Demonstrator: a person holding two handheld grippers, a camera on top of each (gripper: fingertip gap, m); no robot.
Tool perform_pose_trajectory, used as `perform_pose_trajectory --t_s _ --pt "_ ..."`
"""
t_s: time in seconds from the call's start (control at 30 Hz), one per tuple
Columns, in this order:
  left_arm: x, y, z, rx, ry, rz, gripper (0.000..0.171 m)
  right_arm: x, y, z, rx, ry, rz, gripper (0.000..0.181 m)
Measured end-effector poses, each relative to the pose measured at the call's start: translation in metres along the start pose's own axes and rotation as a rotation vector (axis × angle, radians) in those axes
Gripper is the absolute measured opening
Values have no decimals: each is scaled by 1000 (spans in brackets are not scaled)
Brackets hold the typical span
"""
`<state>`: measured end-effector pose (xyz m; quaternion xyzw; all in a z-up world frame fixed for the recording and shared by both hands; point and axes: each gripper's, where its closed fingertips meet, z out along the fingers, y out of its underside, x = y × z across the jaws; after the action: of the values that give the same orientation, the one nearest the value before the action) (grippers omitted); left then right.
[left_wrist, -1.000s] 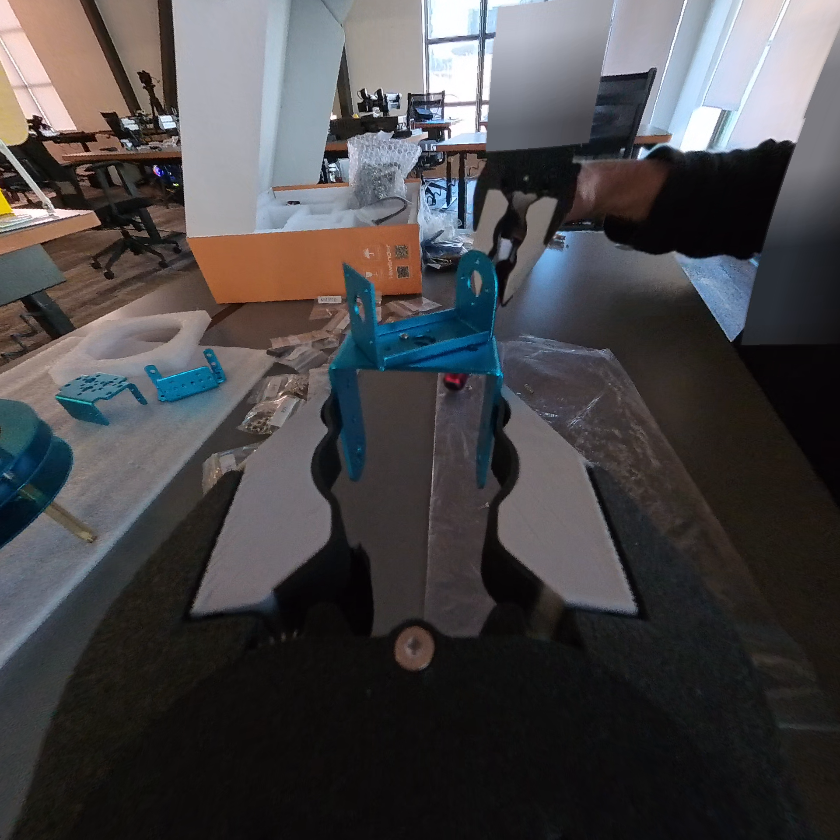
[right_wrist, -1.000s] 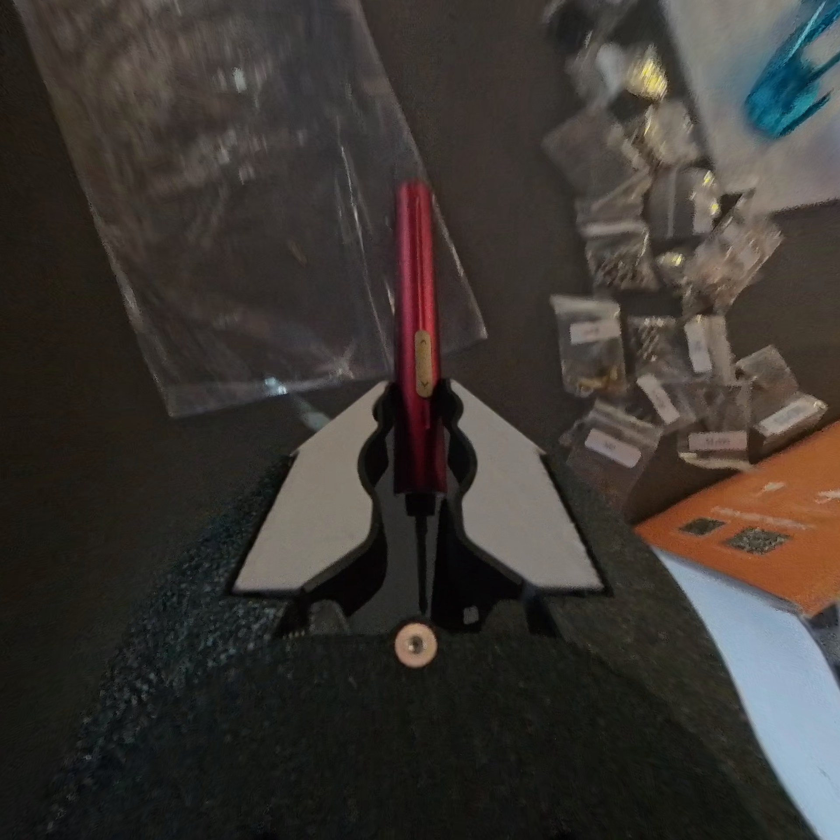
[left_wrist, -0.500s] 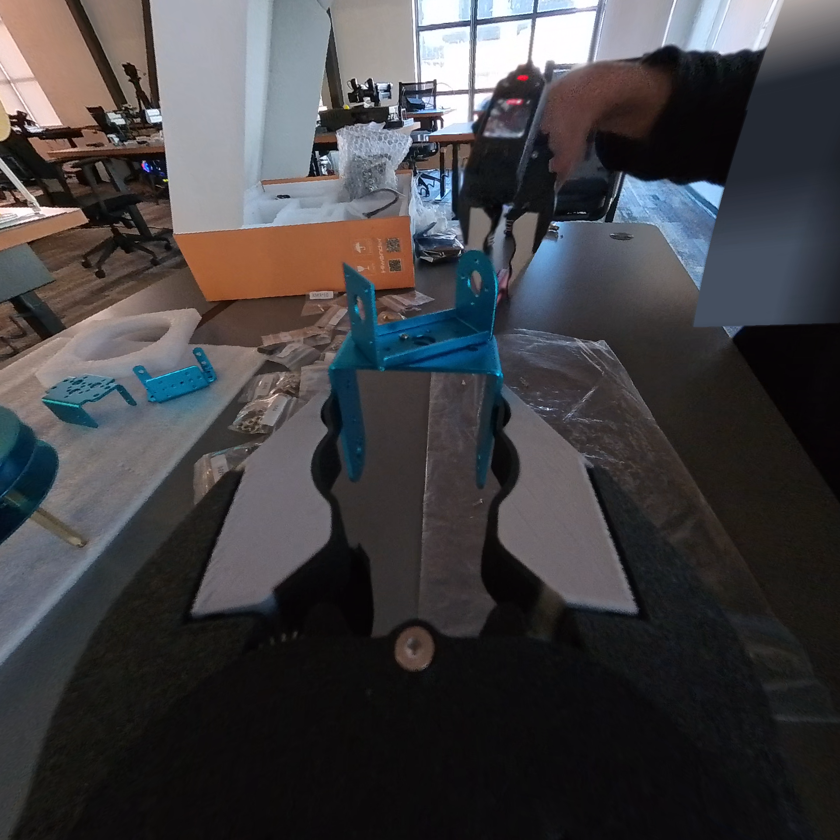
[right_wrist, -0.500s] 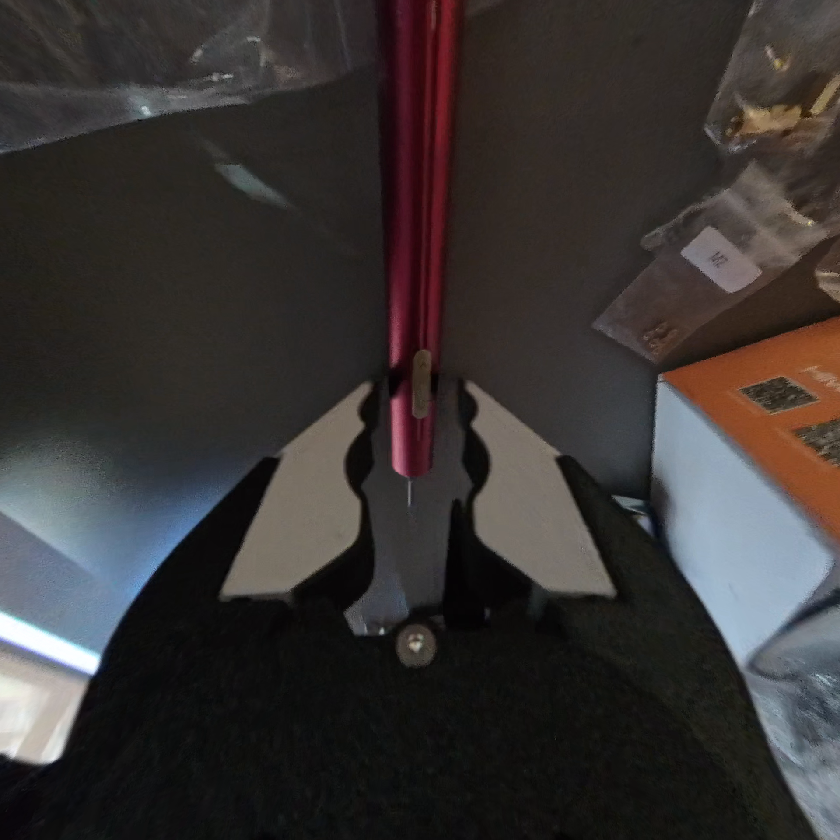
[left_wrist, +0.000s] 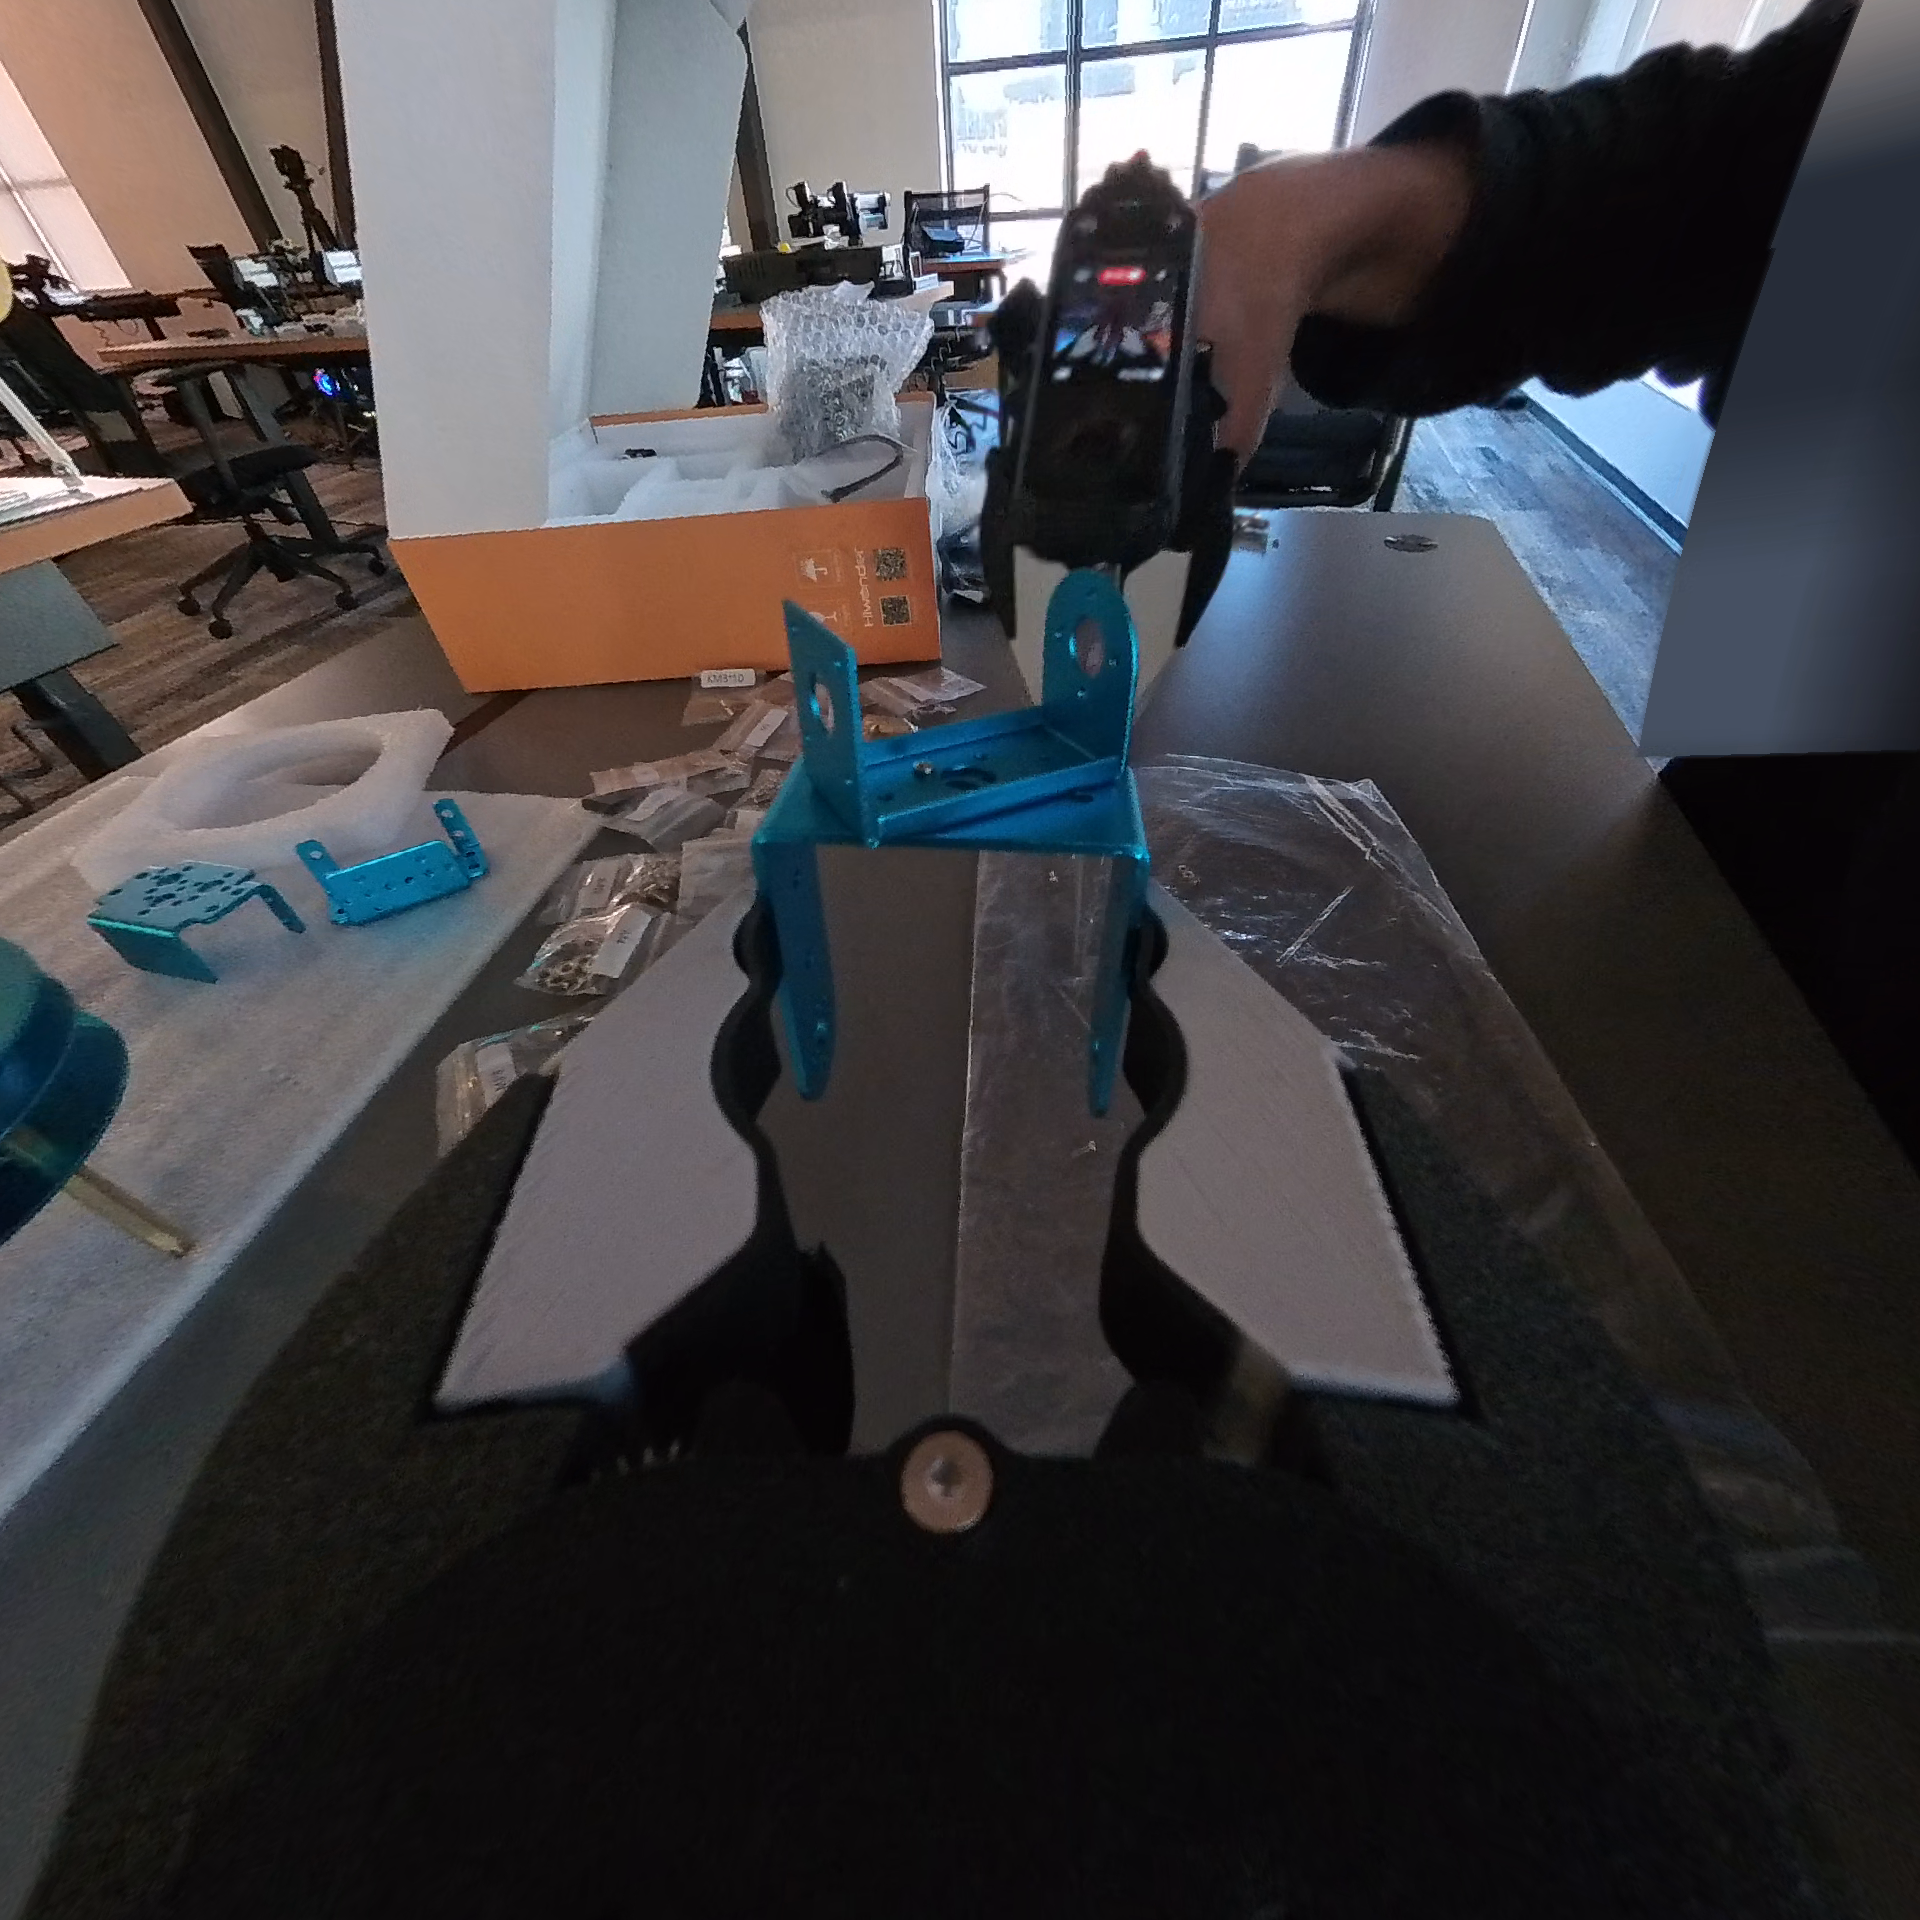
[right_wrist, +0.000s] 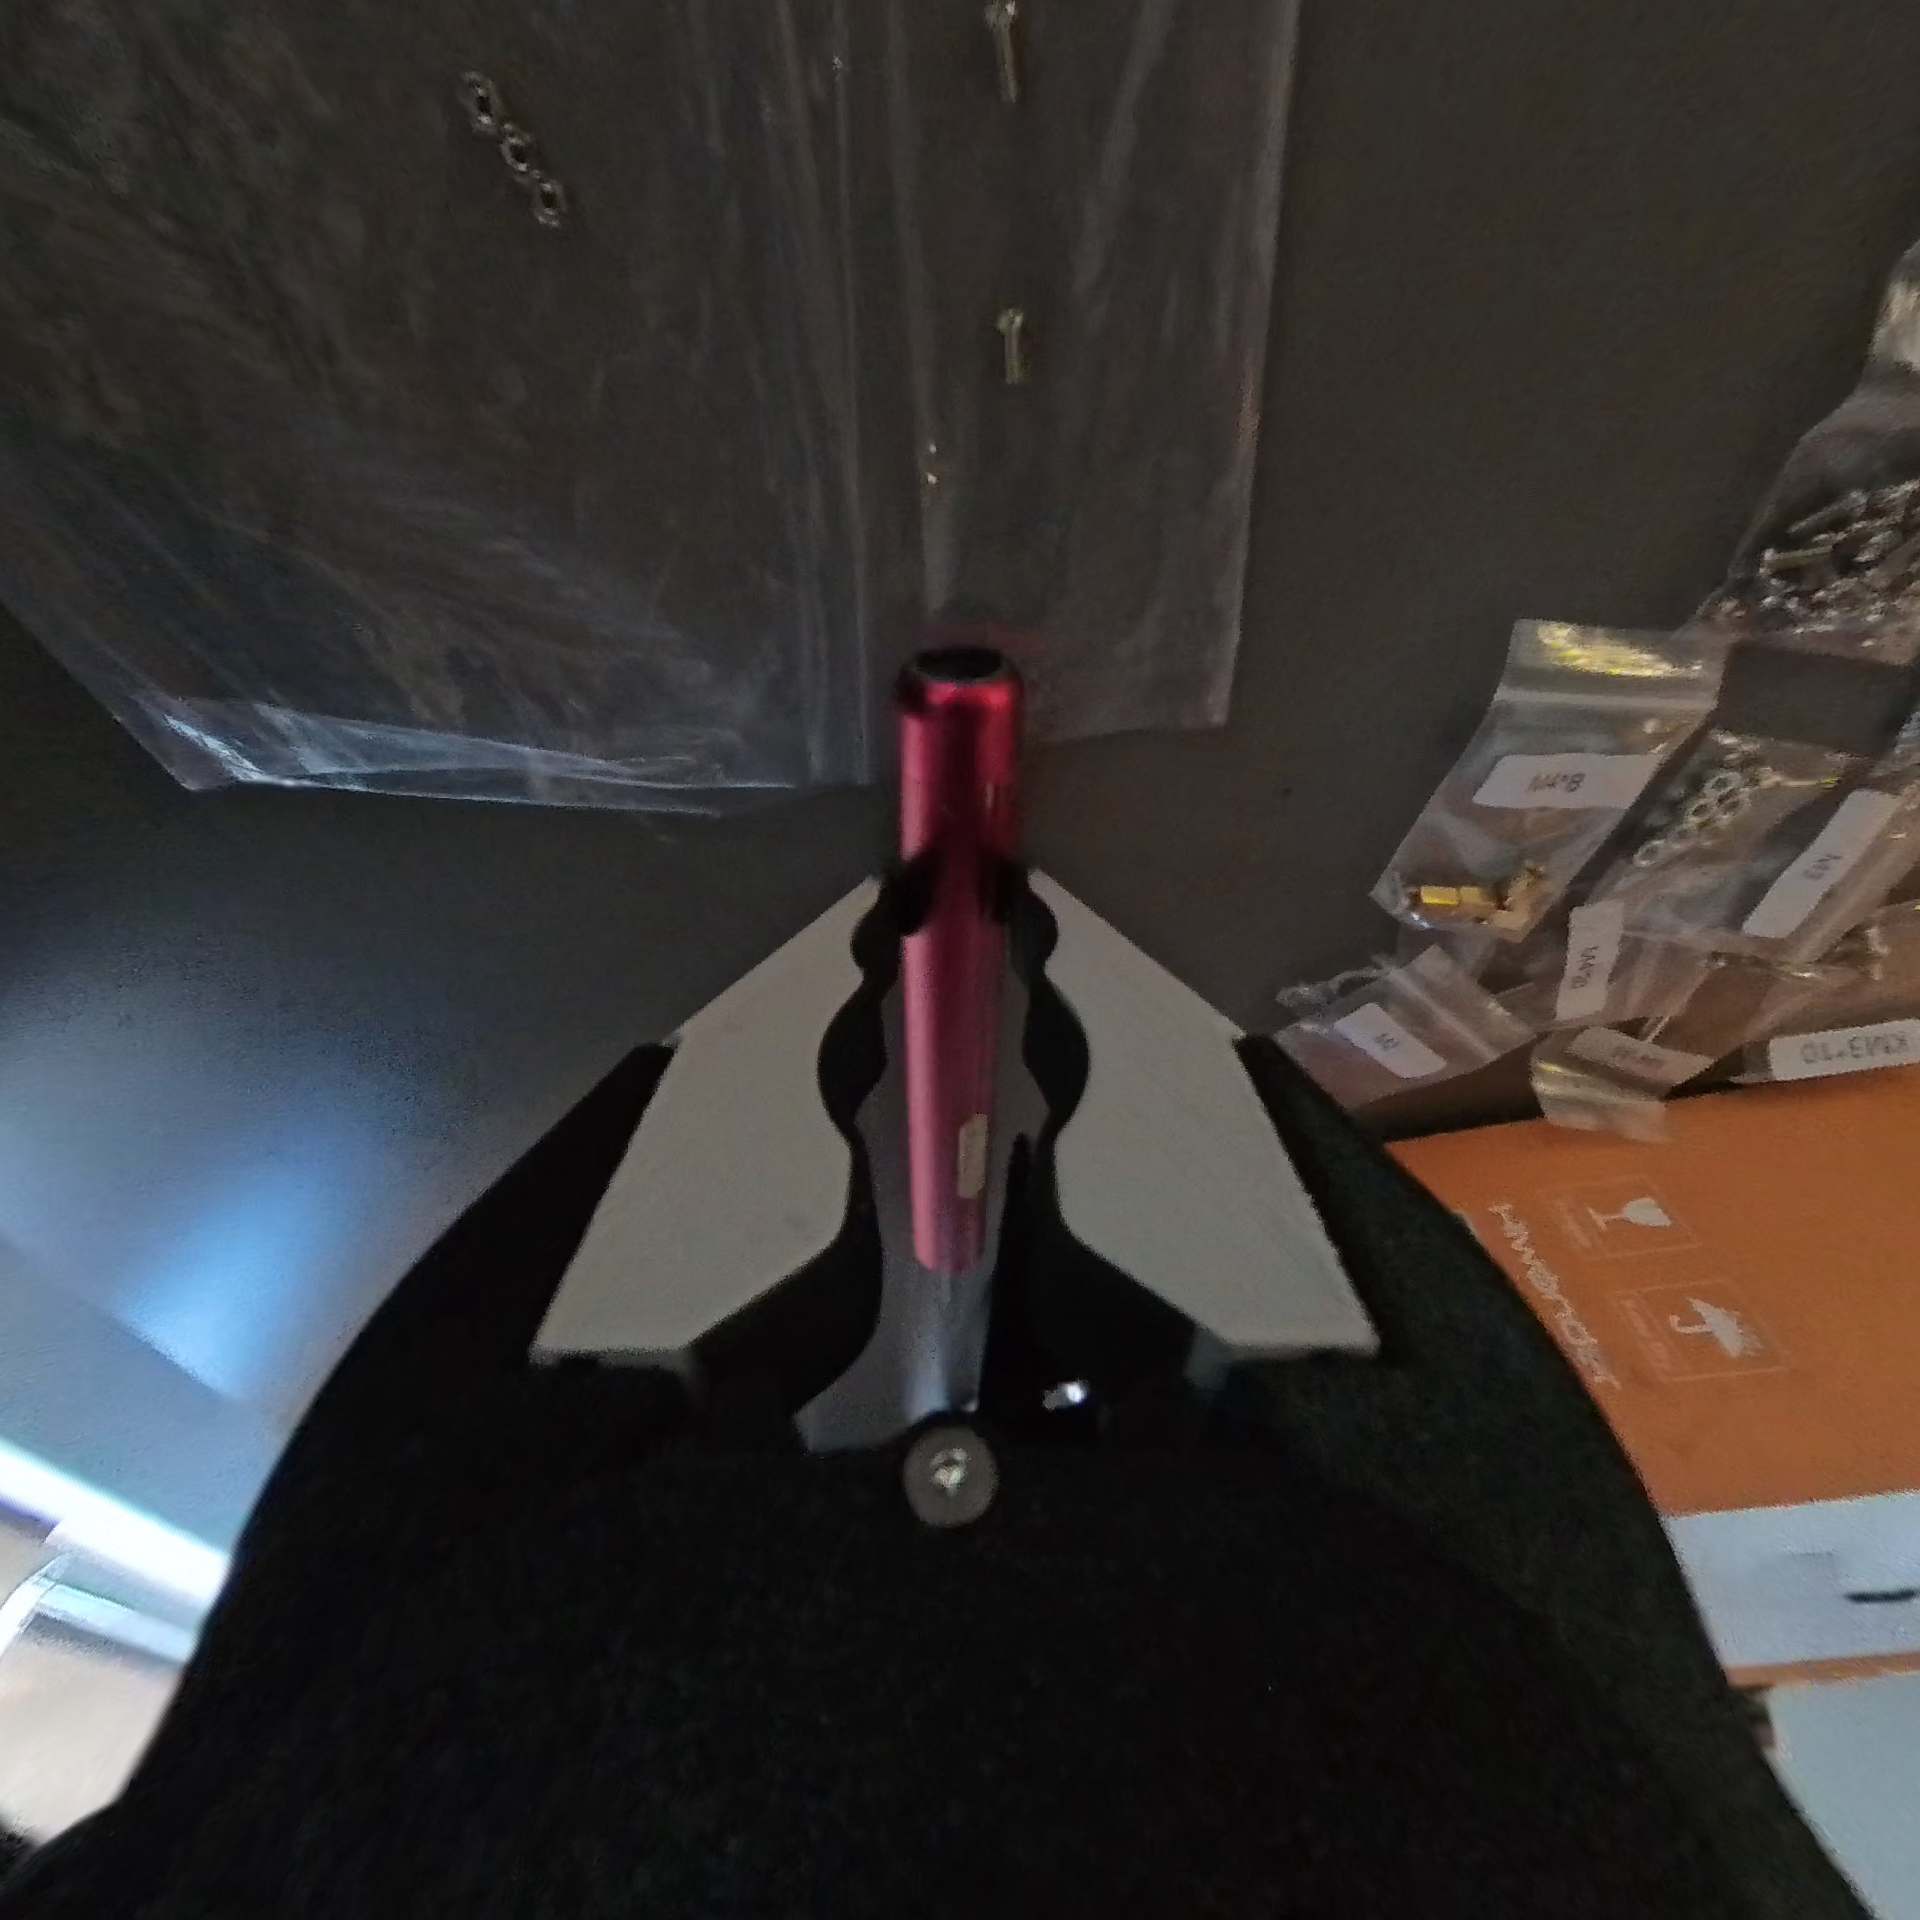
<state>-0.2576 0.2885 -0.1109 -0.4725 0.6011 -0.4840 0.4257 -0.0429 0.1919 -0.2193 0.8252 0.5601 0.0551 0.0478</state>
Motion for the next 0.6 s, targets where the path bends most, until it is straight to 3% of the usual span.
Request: perform_pose_trajectory --t_s 0.1,0.3,0.37,0.5,0.6 --pt "-1 1 0 -1 -3 -1 66 4 -8 -24 152 70 10 20" --pt "-3 -1 -1 3 -12 0 66 18 -56 -167 854 293 82 20" --pt "-6 0 -1 1 -19 -1 66 12 -78 -204 1128 266 97 20" --pt "-13 -2 -5 14 -35 -13 65 2 -121 -228 1473 135 114 20" --pt "-16 -3 -7 18 -39 -12 66 4 -147 -217 1581 29 185 21"
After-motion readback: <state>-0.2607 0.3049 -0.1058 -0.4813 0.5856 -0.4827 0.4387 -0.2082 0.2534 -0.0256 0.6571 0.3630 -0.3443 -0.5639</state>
